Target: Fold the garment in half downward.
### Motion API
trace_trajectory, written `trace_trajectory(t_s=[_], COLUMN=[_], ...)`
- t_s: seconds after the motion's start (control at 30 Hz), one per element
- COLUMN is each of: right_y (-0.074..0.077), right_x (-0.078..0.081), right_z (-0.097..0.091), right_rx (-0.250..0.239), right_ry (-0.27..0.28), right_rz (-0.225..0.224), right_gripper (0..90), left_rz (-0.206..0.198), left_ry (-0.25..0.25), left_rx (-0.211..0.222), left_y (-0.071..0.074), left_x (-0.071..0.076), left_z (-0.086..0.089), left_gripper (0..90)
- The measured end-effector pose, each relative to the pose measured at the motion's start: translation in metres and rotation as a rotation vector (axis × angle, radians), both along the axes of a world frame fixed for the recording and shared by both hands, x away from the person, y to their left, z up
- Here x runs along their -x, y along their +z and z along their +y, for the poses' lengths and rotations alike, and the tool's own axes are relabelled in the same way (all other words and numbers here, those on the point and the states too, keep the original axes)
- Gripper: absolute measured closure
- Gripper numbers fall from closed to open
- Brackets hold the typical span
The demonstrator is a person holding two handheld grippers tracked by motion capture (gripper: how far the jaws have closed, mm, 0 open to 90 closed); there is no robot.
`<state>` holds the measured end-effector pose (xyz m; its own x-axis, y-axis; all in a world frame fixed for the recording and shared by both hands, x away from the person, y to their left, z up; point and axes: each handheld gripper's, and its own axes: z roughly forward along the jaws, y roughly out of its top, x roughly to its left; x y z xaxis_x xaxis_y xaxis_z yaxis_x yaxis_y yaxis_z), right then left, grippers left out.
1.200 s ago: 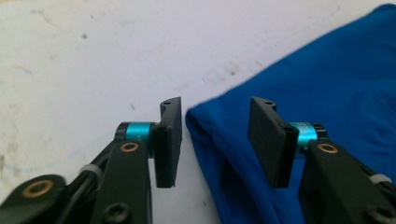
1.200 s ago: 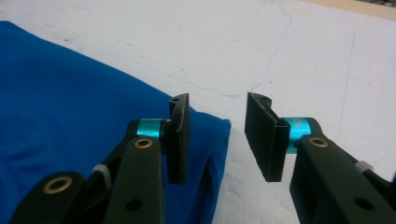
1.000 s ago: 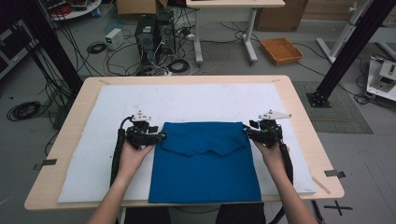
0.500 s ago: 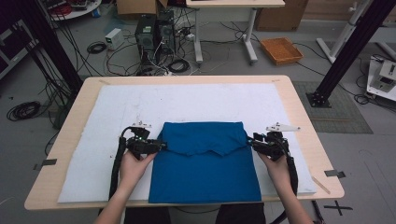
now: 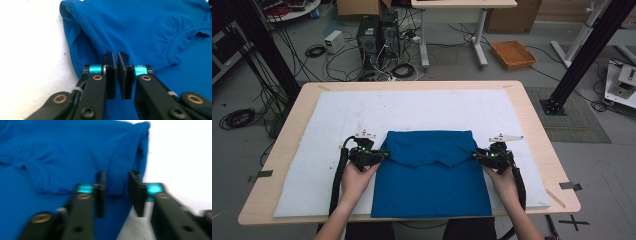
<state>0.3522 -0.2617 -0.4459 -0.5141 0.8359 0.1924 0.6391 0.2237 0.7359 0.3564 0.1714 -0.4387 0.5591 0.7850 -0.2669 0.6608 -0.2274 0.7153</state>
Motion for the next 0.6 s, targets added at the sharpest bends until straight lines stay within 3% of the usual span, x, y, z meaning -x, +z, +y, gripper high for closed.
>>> trace_trajectory(t_s=[0.07,0.1,0.37,0.6], right_y=[0.0,0.001,0.007,0.015], right_x=[0.001,0.001,0.006,0.01], right_z=[0.001,0.001,0.001,-0.001], right_rx=[0.002,0.008,0.006,-0.006], right_ry=[0.016,0.016,0.02,0.028], right_rz=[-0.001,-0.017,-0.054,-0.072], right_gripper=[86.0,87.6,88.2,88.2], left_rz=[-0.004,-0.007,-0.037,-0.037], left_ry=[0.0,-0.005,-0.008,-0.026], left_rx=[0.005,-0.001,0.032,0.058], left_y=[0.0,0.0,0.005,0.015], left_x=[0.0,0.0,0.003,0.007], left_z=[0.0,0.0,0.003,0.011], left_gripper=[87.6,88.2,89.1,89.2])
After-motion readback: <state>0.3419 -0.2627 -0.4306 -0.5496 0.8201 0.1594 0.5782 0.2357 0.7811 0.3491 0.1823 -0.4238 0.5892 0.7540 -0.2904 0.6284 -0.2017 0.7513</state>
